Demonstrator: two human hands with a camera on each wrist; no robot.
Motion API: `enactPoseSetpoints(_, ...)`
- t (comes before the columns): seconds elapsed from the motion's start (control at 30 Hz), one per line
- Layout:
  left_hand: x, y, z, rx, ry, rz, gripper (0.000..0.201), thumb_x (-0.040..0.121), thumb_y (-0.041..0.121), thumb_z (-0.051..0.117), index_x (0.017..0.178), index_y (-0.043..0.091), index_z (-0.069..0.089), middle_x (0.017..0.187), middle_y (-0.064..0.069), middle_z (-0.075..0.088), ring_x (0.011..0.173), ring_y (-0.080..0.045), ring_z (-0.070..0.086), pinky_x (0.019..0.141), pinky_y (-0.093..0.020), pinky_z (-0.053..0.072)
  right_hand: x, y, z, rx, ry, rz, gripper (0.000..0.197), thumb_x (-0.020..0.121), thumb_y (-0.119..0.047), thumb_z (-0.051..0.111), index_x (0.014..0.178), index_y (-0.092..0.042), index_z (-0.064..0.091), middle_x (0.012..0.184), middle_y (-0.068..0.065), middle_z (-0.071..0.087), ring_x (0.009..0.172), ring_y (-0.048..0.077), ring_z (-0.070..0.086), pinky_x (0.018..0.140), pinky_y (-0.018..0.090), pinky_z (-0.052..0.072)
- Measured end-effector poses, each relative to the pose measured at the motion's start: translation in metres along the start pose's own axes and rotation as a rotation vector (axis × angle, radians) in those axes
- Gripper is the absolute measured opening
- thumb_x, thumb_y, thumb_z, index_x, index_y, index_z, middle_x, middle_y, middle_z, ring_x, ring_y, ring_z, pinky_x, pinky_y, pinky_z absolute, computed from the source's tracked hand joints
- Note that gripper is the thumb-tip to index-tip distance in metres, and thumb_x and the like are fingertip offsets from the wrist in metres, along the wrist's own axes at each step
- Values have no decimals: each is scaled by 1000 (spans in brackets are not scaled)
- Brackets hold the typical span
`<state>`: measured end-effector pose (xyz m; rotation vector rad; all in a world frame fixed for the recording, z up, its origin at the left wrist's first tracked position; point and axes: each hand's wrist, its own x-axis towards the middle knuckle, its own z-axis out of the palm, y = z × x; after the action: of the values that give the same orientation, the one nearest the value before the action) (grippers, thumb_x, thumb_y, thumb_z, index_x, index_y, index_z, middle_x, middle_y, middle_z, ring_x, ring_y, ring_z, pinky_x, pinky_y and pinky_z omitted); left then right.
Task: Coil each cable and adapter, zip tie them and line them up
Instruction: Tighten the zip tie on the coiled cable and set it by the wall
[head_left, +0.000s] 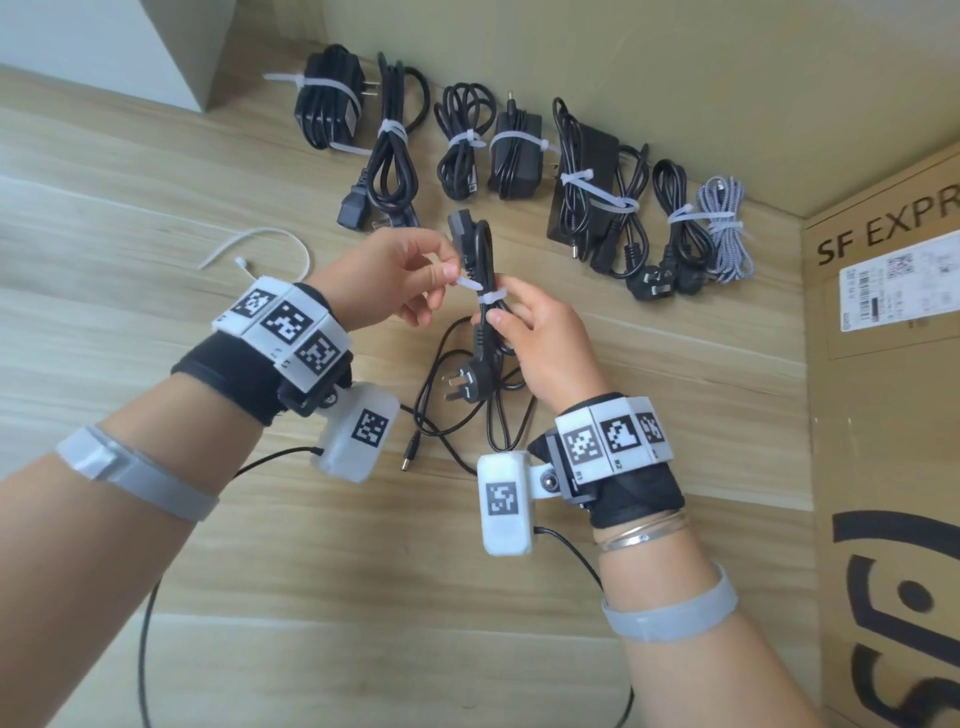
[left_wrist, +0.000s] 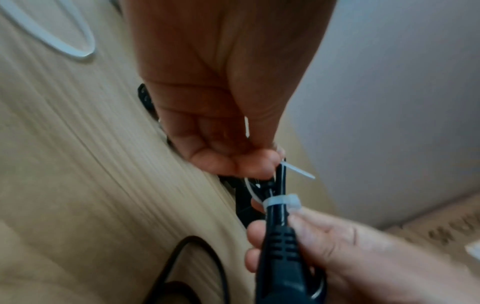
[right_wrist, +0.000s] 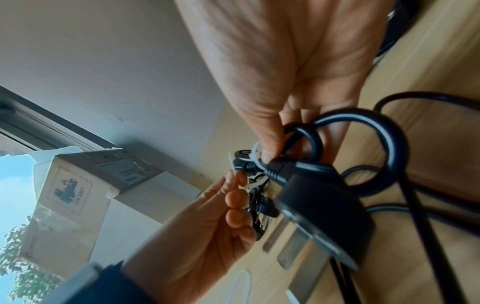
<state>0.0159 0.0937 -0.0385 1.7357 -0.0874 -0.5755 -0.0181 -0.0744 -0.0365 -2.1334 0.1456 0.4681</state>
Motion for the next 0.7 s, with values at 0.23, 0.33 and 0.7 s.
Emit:
enactPoseSetpoints(0.23,1,3,9,155,117,3,20,90,15,57,70,17,54,59,0,63,50,-10,64,56,-25,57,-3,5,0,-27,2,-13,43,93,-21,53,135,-18,48,118,8,67,112,23,61,99,46,45)
enactPoseSetpoints(0.33,1,4,8,199,133,16,19,89,16,58,70,18,55,62,-2,65,56,-12,67,63,-29,59,-3,4,-2,-26,-5,-8,44,94,-21,53,137,-17,46,121,8,65,114,22,59,100,44,44)
enactPoseSetpoints(0.7,-5,6,5,129,106,50,13,83,16,64,71,16,58,66,-2,68,63,-14,70,67,-30,59,-9,6,-6,173,-68,36,37,96,-11,48,133,-13,50,104,1,70,104,15,64,100,42,46)
